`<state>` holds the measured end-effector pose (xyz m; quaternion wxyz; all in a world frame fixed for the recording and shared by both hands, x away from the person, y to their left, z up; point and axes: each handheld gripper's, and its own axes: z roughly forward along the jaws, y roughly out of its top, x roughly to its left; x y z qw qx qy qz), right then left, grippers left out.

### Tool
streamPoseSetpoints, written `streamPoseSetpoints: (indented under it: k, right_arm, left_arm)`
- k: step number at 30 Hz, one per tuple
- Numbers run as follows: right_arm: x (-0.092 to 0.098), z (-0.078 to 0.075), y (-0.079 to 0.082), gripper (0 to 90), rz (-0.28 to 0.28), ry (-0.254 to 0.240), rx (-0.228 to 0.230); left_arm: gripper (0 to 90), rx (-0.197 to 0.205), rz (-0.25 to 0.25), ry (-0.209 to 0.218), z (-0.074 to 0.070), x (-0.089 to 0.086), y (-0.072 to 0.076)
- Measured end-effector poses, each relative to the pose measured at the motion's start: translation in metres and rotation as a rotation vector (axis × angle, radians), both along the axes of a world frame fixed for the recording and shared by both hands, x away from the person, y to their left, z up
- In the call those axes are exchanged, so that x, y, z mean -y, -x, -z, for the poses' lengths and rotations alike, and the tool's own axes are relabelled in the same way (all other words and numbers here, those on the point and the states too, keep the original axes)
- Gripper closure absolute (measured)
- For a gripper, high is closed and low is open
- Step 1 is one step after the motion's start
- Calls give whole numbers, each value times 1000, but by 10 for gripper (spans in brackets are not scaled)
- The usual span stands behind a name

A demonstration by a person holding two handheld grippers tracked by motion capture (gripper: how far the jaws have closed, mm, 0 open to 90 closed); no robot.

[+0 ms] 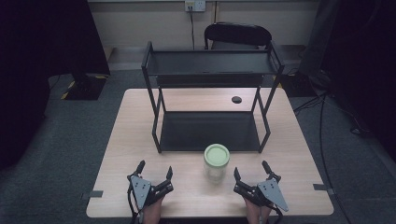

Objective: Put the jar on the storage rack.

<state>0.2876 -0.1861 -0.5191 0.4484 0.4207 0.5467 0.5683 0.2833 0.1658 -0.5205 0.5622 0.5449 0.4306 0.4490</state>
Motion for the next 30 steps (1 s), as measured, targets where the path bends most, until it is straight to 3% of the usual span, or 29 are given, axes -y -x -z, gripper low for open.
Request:
streamPoseSetpoints:
  k: [11, 20, 30]
  right_arm:
    - [-1, -2, 4, 0, -17, -5, 3]
    - [-4, -5, 11, 0, -36, -41, 11]
    - [-12, -8, 16, 3, -65, -34, 12]
  left_arm:
    - [23, 0, 1, 0, 0, 0, 0]
    - [23, 0, 1, 0, 0, 0, 0]
    - [25, -1, 1, 0, 0, 0, 0]
